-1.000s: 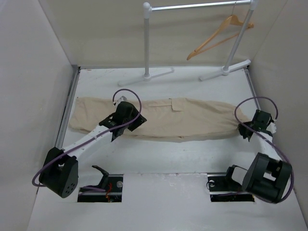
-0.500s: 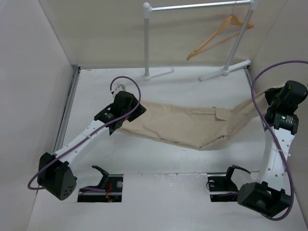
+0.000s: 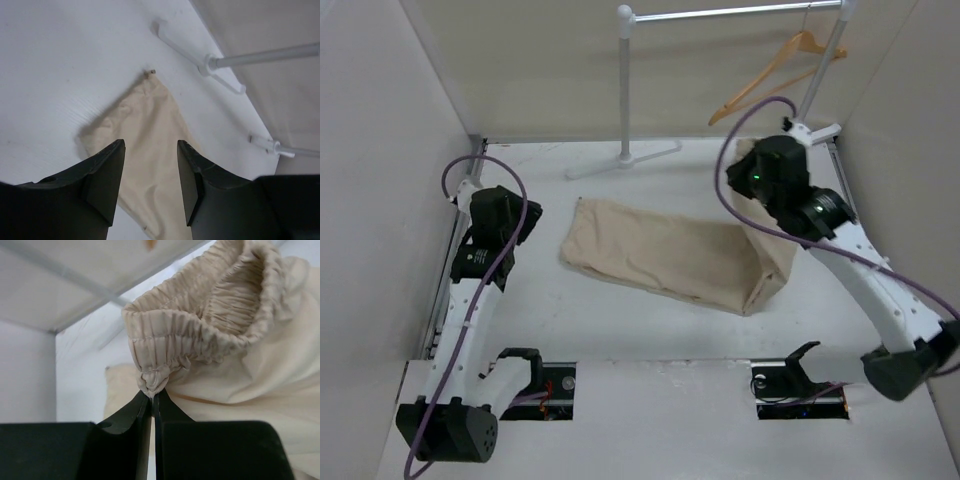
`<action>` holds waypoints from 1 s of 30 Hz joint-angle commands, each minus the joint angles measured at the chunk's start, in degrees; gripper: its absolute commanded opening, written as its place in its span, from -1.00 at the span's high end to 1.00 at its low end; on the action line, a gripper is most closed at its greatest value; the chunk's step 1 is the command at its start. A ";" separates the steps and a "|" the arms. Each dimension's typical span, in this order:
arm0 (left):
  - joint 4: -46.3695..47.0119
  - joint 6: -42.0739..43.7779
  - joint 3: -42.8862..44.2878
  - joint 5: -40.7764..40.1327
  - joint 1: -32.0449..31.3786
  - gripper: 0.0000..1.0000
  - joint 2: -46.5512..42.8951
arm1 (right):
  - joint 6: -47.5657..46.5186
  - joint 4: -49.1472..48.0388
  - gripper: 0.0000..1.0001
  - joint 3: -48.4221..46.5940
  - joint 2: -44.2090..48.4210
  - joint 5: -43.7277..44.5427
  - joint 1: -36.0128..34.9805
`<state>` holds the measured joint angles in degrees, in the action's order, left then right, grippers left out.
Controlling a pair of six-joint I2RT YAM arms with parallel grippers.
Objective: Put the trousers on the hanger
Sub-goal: Fold the trousers at the center of the board.
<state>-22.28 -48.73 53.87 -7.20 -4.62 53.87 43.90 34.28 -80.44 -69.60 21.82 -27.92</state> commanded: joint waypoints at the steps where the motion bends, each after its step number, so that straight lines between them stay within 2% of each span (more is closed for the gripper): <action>1: 1.36 0.92 -1.83 2.10 5.18 0.12 -1.22 | 3.38 -2.47 0.81 -10.31 -10.95 5.77 -10.41; 5: 2.59 0.57 -3.77 4.91 12.30 0.12 -2.53 | 4.35 -2.29 0.74 -25.77 -29.84 6.65 -21.14; 6: 2.42 0.39 -4.03 5.35 13.79 0.12 -2.80 | 4.44 -2.12 0.68 -30.08 -34.67 6.74 -23.51; 8: 1.81 0.39 -4.47 5.01 15.73 0.12 -3.59 | 5.57 -0.98 0.36 -38.34 -44.69 5.52 -28.26; 9: 1.37 0.39 -4.73 4.57 16.53 0.12 -3.94 | 5.93 -0.45 0.06 -42.73 -49.96 4.81 -30.37; 10: 1.19 0.39 -5.00 4.13 17.23 0.10 -4.03 | 6.02 0.86 -0.14 -47.22 -54.45 3.41 -32.04; 12: 1.19 0.56 -5.17 4.04 17.67 0.08 -3.60 | 6.29 5.50 -0.29 -54.69 -59.05 0.25 -33.98; 14: 1.19 0.92 -5.52 3.78 17.41 0.08 -2.81 | 4.89 8.33 -0.34 -57.80 -59.16 0.06 -34.35; 16: 1.45 0.92 -6.31 3.60 16.98 0.08 -2.36 | 2.34 7.56 -0.41 -54.05 -54.62 0.33 -32.43; 20: 2.24 1.09 -8.16 2.37 12.94 0.08 0.00 | 0.84 0.37 -0.39 -34.40 -38.64 -2.13 -26.72; 22: 4.08 1.36 -8.34 1.58 8.21 0.08 2.98 | 0.75 -4.38 -0.23 -22.01 -29.58 -4.23 -23.73; 26: 7.25 2.59 -8.34 -2.45 -3.66 0.10 11.76 | -0.04 -7.30 0.42 -2.66 -16.21 -10.47 -18.71; 28: 10.40 2.24 -8.25 -2.64 -6.13 0.13 16.68 | -0.04 -8.52 0.49 6.57 -9.88 -11.36 -17.65; 30: 13.92 2.15 -7.38 -1.77 -7.02 0.17 21.69 | 0.48 -9.93 0.45 14.84 -4.16 -11.10 -17.12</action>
<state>-14.52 -47.33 46.19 -7.20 -10.63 71.55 44.95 26.63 -75.50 -76.14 15.05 -43.13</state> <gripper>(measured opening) 0.423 0.269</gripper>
